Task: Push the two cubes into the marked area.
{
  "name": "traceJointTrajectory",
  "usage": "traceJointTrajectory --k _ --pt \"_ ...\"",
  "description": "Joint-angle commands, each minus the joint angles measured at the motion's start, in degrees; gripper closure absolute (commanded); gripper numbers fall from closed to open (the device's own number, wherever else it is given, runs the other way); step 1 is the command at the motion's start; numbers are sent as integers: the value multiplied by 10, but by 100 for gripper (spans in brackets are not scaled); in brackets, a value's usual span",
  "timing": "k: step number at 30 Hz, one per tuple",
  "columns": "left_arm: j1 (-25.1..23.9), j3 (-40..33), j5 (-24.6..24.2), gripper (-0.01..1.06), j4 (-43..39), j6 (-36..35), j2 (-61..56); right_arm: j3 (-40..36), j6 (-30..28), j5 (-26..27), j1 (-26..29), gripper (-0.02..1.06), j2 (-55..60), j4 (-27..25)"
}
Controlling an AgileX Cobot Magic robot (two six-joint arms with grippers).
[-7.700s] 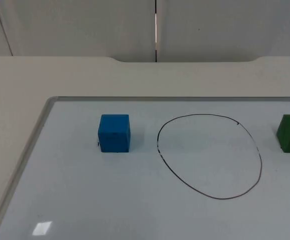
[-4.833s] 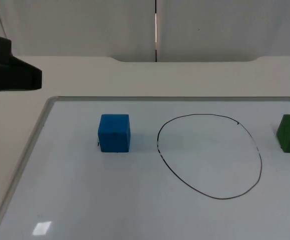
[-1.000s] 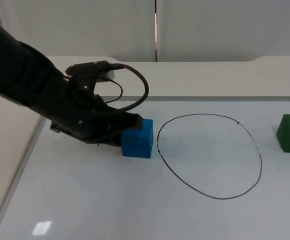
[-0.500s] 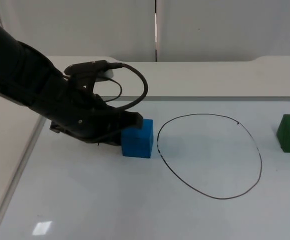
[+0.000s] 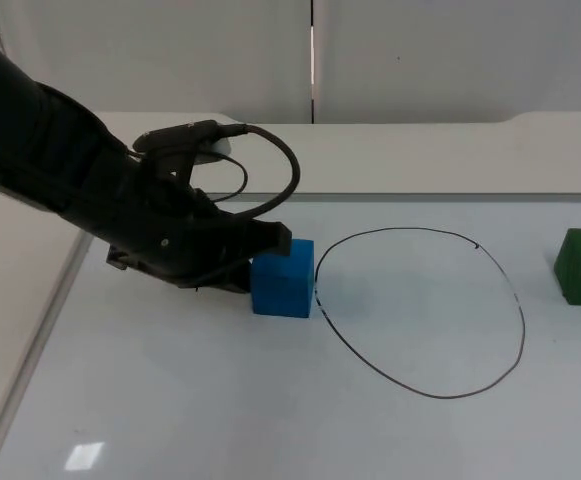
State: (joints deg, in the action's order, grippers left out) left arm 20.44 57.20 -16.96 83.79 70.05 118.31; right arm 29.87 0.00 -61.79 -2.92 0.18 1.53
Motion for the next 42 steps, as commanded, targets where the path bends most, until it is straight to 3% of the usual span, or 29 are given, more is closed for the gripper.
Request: traceJointTrajectory --k 1,12,42 --pt "3 3 -9 105 12 -3 -1 -3 0 0 3 -1 -2 -1" --pt "36 3 1 105 12 -3 -1 -3 0 0 3 -1 -2 -1" --pt "38 3 -33 105 25 -20 -1 -3 0 0 3 -1 -2 -1"
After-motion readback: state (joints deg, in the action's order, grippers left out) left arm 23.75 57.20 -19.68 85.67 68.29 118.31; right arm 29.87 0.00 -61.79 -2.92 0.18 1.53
